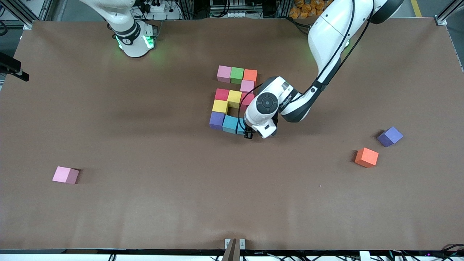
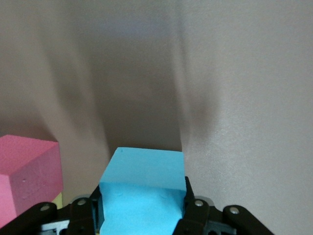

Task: Form number 2 with 11 blocks
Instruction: 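Lower the cyan cube beside the other cyan cube with the left gripper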

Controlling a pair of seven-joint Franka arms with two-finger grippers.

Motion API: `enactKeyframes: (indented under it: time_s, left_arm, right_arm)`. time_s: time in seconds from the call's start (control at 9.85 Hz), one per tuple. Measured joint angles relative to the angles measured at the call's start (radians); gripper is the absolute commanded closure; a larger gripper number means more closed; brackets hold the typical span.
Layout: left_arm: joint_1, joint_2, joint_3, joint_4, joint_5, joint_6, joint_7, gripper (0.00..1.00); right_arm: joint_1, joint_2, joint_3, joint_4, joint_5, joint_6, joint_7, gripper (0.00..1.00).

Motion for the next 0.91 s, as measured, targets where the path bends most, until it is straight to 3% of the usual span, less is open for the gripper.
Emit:
enactKeyframes:
  time_s: [0.51, 0.61, 0.71, 0.81, 0.91]
  left_arm:
    - [-0.002, 0.0, 0.0, 0.0, 0.01, 0.0, 0.0, 0.49]
    - [-0.002, 0.0, 0.0, 0.0, 0.01, 0.0, 0.0, 0.32]
    - [-0.002, 0.0, 0.0, 0.0, 0.01, 0.0, 0.0, 0.22]
    - [-0.002, 0.0, 0.0, 0.0, 0.01, 0.0, 0.0, 0.0]
    - [-0.002, 0.0, 0.0, 0.0, 0.01, 0.0, 0.0, 0.0]
  right_arm:
    - [0.0, 0.002, 0.0, 0.0, 0.0, 0.0, 0.0, 0.0]
    - [0.0, 0.002, 0.0, 0.0, 0.0, 0.0, 0.0, 0.0]
    - [0.0, 0.002, 0.0, 0.0, 0.0, 0.0, 0.0, 0.0]
    - [0.0, 0.002, 0.0, 0.0, 0.0, 0.0, 0.0, 0.0]
    - [0.0, 0.002, 0.0, 0.0, 0.0, 0.0, 0.0, 0.0]
